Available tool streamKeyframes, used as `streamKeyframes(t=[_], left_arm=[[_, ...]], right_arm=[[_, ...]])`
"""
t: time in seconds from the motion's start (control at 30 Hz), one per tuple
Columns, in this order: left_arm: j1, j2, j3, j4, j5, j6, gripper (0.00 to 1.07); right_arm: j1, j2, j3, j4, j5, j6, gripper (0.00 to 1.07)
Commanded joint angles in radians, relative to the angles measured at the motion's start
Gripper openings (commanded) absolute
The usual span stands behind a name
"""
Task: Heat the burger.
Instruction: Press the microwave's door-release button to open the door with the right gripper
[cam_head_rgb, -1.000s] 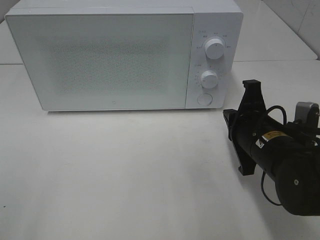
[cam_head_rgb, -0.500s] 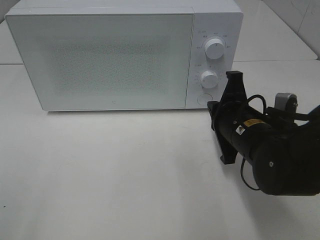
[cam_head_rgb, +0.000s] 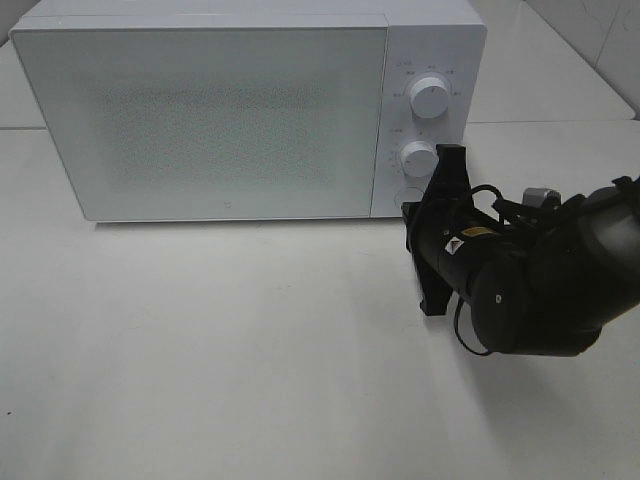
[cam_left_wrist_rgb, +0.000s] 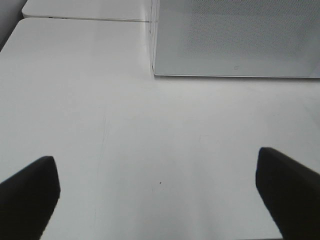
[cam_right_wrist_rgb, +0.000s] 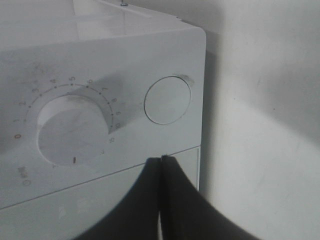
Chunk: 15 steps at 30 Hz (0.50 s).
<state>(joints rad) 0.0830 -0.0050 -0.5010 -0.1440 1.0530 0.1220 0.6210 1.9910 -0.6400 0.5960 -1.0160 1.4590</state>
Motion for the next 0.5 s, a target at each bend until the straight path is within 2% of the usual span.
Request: streamKeyframes(t=[0.03, 0.23, 0.5], left_arm=[[0.001, -0.025, 0.003, -0.006, -0.014, -0.005, 1.0], [0.001, -0.025, 0.003, -0.005, -0.014, -0.005, 1.0], [0.001, -0.025, 0.003, -0.005, -0.014, -0.005, 1.0]], right_arm=[[-0.022, 0.014, -0.035, -0.021, 0.023, -0.005, 0.0], [-0.072, 0.056, -0.078, -0.054, 0.066, -0.006, 0.0], [-0.078, 0.093, -0.125, -0.063, 0.081, 0.008, 0.0]])
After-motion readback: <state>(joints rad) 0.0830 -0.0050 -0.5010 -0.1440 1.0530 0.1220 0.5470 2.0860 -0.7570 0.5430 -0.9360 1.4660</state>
